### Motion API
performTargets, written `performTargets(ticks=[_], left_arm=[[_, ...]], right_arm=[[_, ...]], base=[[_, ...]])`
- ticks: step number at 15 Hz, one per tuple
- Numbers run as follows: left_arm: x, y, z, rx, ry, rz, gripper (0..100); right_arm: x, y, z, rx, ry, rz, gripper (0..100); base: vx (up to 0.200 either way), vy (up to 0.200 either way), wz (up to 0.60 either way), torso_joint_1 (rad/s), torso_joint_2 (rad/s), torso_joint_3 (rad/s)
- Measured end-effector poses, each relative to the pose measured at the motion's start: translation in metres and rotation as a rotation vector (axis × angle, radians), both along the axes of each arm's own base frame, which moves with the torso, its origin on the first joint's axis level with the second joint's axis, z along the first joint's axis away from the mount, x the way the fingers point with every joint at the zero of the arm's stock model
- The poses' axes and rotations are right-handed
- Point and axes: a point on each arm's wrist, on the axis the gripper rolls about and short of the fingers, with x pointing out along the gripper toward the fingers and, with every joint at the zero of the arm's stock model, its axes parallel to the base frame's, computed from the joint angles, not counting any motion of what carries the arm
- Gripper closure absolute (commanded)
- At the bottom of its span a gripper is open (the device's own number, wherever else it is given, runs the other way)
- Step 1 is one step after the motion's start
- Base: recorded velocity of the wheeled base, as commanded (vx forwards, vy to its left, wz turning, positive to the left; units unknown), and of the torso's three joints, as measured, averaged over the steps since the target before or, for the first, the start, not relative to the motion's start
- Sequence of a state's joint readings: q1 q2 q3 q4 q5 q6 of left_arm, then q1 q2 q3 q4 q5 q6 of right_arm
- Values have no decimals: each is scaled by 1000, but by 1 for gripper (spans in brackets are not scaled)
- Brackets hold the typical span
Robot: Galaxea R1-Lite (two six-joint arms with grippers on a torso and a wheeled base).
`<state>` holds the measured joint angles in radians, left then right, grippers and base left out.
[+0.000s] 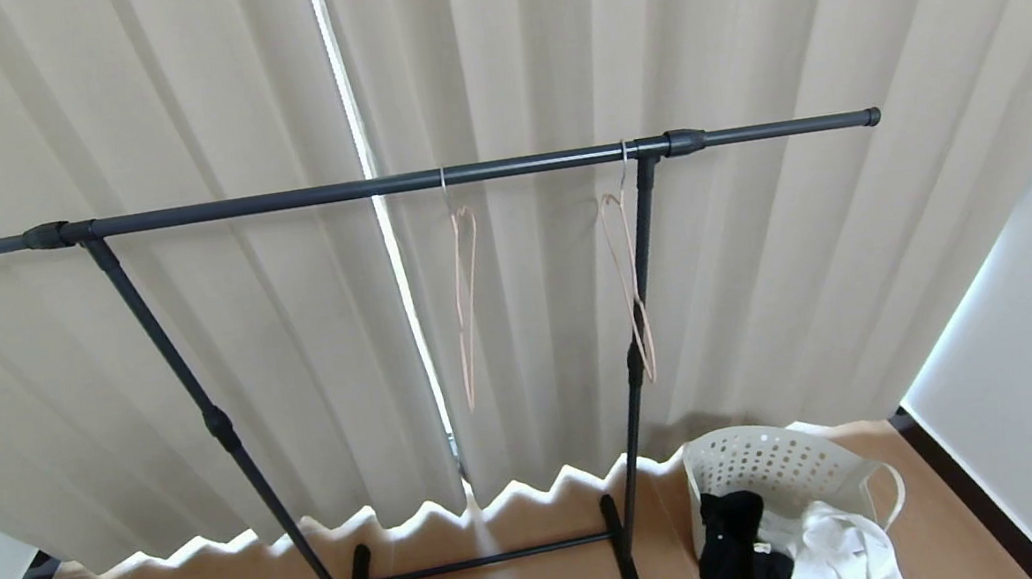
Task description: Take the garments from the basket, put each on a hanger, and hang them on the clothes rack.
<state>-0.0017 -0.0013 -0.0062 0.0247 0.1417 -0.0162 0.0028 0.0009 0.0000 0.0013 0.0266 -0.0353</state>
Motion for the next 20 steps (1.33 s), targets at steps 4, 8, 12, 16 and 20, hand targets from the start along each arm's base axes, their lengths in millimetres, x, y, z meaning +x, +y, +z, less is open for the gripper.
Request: performTargets(ticks=[4, 8, 12, 16, 20], left_arm=[[0, 0, 0, 2, 1, -1, 0], [0, 0, 0, 1, 1, -1, 0], [0, 0, 0, 0, 0, 0, 0], [0, 0, 0, 0, 0, 0, 0], [0, 0, 0, 0, 1, -1, 0]], right_arm=[[0, 0, 0, -6, 0, 3, 0], [0, 0, 0, 20, -1, 4, 0], [0, 0, 0, 19, -1, 4, 0], [0, 0, 0, 16, -1, 6, 0], [0, 0, 0, 17, -1, 6, 0]], base=[[0, 0, 0, 0, 0, 0], [0, 0, 0, 0, 0, 0], [0, 0, 0, 0, 0, 0], [0, 0, 0, 0, 0, 0], [0, 0, 0, 0, 0, 0]])
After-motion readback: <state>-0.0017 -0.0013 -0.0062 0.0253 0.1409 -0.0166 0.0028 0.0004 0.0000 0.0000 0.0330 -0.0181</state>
